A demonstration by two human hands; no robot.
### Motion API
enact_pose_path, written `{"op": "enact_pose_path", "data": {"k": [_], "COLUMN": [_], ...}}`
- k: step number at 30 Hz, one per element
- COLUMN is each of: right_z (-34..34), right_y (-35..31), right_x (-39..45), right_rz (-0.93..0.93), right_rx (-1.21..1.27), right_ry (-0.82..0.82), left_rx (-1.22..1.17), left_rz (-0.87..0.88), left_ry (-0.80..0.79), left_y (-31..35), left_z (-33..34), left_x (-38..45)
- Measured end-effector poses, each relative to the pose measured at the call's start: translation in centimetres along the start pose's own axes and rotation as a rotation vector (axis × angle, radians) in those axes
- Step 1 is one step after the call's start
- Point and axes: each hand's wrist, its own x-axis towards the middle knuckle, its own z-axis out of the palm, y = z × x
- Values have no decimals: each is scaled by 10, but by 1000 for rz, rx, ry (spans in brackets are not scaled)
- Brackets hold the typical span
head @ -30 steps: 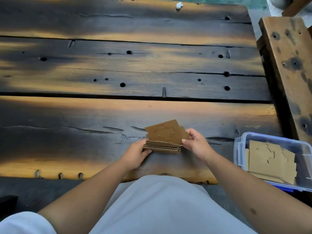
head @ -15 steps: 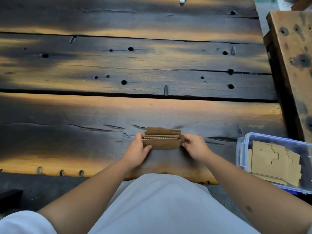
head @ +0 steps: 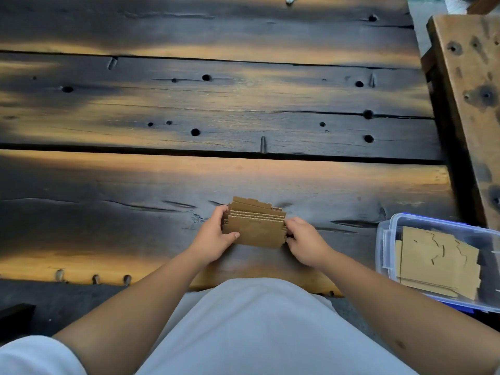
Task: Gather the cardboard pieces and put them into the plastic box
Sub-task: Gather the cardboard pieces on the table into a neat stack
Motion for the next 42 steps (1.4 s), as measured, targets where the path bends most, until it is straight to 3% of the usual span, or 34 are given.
{"op": "enact_pose_path", "data": {"k": [4, 10, 12, 15, 17, 20, 30, 37, 40, 42], "right_z": [-9, -14, -16, -23, -27, -28, -22, -38, -44, -45], "right_y": [2, -3, -7, -14, -25, -45, -65, -73, -70, -64], "right_x": [-8, -12, -14, -16, -16, -10, -16, -32, -35, -36], "right_rz": [-60, -40, -3, 16, -70, -203, -326, -371, -274, -155], "right_rx": [-97, -187, -202, -60, -2, -150, -348, -183, 22, 28], "right_ry": [-66, -221, -161, 110, 200, 209, 172, 271, 199, 112], "left_rx": [-133, -26, -5, 8, 13, 6, 6, 16, 15, 9], "left_rz": [0, -17, -3, 24, 46, 77, 153, 217, 223, 227], "left_ry": [-94, -69, -84, -99, -105, -114, -110, -151, -147, -135], "left_y": [-1, -6, -9, -11, -12, -12, -21, -29, -30, -30], "left_z": [-4, 3, 5, 6, 5, 6, 9, 15, 16, 16], "left_x": [0, 2, 2, 0, -3, -4, -11, -14, -15, -15]}}
